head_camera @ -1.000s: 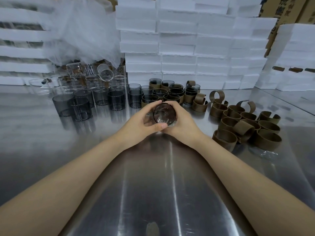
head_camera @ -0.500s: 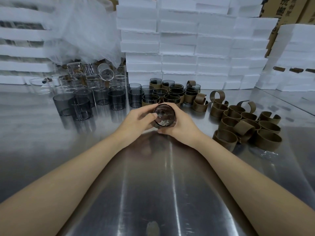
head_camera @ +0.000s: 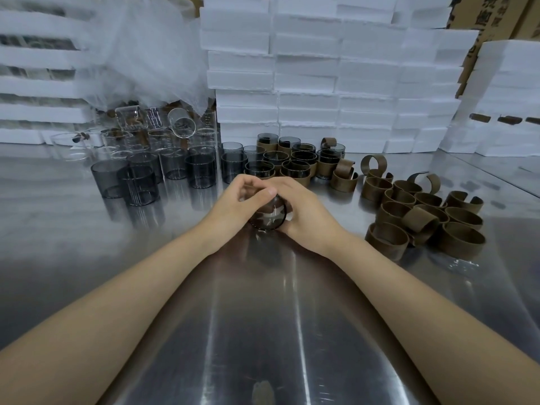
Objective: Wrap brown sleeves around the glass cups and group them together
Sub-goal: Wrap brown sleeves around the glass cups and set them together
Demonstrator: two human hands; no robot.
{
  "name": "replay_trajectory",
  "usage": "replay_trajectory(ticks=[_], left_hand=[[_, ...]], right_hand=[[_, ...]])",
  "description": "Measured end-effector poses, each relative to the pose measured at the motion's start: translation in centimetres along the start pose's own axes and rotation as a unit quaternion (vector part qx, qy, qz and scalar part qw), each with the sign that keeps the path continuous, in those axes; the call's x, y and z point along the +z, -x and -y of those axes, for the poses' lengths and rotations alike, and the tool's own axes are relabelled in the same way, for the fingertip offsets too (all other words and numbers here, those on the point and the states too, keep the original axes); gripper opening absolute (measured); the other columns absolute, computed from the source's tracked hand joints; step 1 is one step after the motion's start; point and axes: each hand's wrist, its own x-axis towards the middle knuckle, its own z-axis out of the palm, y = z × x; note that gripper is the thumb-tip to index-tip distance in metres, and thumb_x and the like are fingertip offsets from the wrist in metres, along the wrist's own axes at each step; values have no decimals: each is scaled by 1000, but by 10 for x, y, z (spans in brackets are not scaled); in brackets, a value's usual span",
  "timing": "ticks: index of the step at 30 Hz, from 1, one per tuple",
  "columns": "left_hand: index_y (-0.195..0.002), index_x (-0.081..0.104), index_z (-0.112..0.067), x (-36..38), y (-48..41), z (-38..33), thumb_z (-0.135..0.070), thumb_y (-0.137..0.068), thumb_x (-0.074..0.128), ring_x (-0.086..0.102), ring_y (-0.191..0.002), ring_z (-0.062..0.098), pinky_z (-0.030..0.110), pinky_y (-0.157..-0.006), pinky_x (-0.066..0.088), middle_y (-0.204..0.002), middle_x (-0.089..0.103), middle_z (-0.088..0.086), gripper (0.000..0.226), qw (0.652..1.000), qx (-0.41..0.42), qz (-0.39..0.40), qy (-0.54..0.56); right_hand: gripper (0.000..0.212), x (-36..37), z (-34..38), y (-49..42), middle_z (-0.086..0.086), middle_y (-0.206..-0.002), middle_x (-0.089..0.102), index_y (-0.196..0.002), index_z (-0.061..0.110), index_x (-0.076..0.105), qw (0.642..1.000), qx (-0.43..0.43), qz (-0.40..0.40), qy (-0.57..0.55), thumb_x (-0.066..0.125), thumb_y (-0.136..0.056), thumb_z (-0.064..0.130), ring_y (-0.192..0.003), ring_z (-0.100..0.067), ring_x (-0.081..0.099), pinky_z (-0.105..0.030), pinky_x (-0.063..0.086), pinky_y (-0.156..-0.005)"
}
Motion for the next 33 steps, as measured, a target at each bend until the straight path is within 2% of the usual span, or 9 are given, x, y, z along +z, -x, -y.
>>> replay_trajectory(ticks=[4,8,13,18,22,25,28,31,33], left_hand=[[-104,58,-24,1,2,-1,-53,-67,72,64,-97,-4,9,-75,47,-105,67,-10,49,1000,-6,-2,-10],[-107,50,-28,2,3,0,-40,-67,83,60,-93,-11,5,-75,45,-107,62,-14,53,998,-2,9,-68],[-108,46,-38,2,5,2,-32,-67,87,57,-96,-15,0,-75,41,-111,58,-20,58,993,34,24,-109],[-114,45,-46,0,3,7,-32,-66,88,59,-107,-8,10,-89,46,-122,59,-18,66,993,33,42,-104],[-131,44,-34,0,4,8,-23,-74,84,59,-112,-6,16,-91,49,-128,58,-14,70,993,35,61,-94],[-134,44,-28,0,4,7,-10,-79,80,59,-109,-9,10,-83,48,-128,58,-12,68,994,36,67,-76],[-136,45,-26,-1,4,5,-1,-86,70,60,-111,-7,14,-86,50,-131,57,-9,61,995,33,66,-60],[-138,48,-24,-2,3,2,2,-94,56,61,-112,2,16,-86,52,-128,62,-5,52,996,25,70,-42],[-132,55,-27,-2,3,1,0,-97,49,67,-101,2,15,-79,53,-114,70,-12,44,998,16,66,-15]], right_hand=[[67,0,4,0,-1,-128,53,-138,18,53,1000,14,13,16,69,-76,-4,-116,-18,53,-39,48,-94],[75,-3,6,-1,0,-128,51,-142,25,48,999,33,27,13,67,-74,-1,-116,-17,52,-39,48,-93],[69,-1,5,0,6,-128,55,-136,20,53,999,49,8,-23,72,-73,-2,-120,-12,51,-26,42,-101],[66,0,0,1,16,-115,61,-129,23,56,986,112,-3,-121,78,-71,-1,-109,-1,56,-9,42,-91],[69,-2,-4,-1,10,-116,63,-129,19,56,978,133,-7,-163,80,-69,-3,-110,-5,59,-12,45,-92],[70,-3,-5,-2,7,-116,65,-126,20,58,970,146,-13,-196,78,-65,-10,-109,-8,60,-20,49,-93],[71,-5,-7,-2,2,-115,66,-122,21,59,956,163,-18,-244,76,-63,-16,-106,-13,63,-24,52,-90],[72,-6,-9,-2,2,-114,66,-118,24,59,948,169,-19,-269,76,-62,-19,-104,-12,63,-20,52,-86],[72,-4,-9,-2,4,-112,66,-118,23,59,948,169,-16,-270,76,-62,-18,-101,-6,63,-15,50,-82]])
